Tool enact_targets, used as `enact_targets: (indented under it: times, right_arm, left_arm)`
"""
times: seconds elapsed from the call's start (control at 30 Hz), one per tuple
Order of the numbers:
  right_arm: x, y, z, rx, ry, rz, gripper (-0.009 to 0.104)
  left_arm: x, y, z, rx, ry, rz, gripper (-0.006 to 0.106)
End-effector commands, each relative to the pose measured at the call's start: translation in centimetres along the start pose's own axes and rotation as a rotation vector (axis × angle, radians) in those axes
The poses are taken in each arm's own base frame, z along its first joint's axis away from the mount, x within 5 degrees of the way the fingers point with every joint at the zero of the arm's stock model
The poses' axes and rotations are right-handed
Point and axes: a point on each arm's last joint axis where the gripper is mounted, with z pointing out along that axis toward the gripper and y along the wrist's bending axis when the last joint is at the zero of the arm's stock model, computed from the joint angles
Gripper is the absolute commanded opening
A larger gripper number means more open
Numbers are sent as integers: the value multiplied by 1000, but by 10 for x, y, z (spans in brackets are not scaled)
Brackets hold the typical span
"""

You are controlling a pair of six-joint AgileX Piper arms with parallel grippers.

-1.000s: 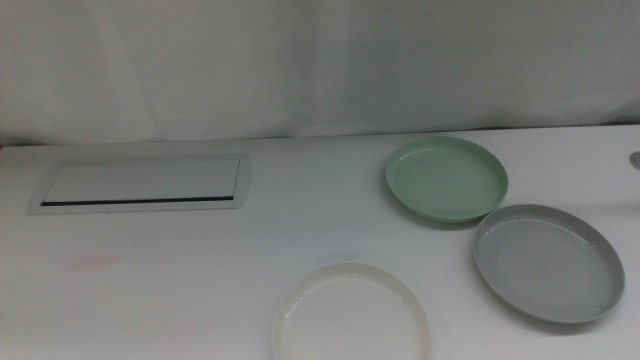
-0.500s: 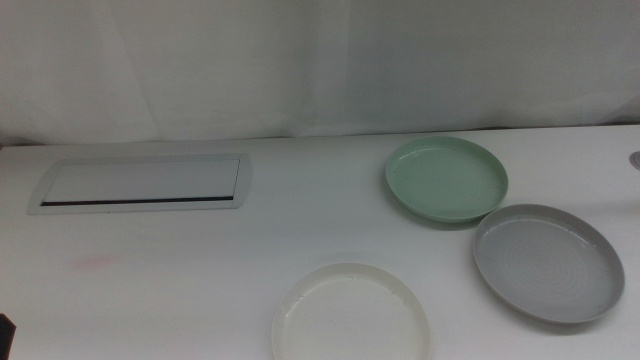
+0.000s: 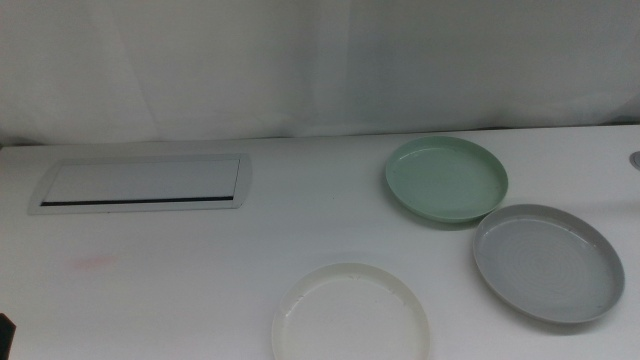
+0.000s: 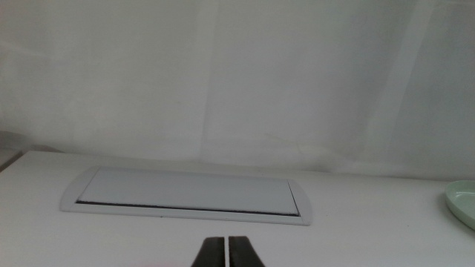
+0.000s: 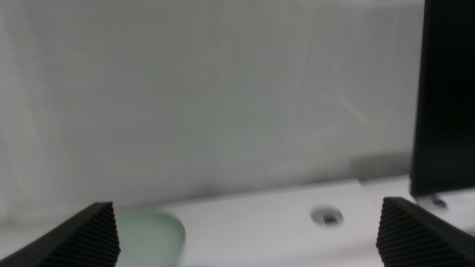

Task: Stack the three bowls on top of each other.

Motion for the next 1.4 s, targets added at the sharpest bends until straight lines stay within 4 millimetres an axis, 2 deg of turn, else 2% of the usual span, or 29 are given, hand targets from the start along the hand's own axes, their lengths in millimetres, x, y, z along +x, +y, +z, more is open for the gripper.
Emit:
enact_targets:
  times: [0.0,0.07,0.2,0.4,0.6,0.73,0.87,1.37]
  right_arm:
    - [-16,0,9,20,127,-27,93]
    - [-34,2,25,41,253,-24,93]
    - [-43,5,61,61,419,-15,93]
    - [-37,10,116,83,663,-52,93]
    - [-26,15,170,49,813,-147,82]
    - [-13,16,205,49,908,-170,80]
    - [6,13,231,34,984,-160,80]
    - [76,9,284,-48,1166,-151,80]
  left_arm:
    - [12,1,2,-1,24,-3,-3]
    - [12,1,2,-1,24,-3,-3]
    - [12,1,2,-1,24,-3,-3]
    - [12,1,2,-1,24,-3,-3]
    - [12,1,2,-1,24,-3,-3]
    - [12,1,2,-1,24,-3,-3]
    - [12,1,2,-1,24,-3,-3]
    - [12,1,2,-1,24,-3,-3]
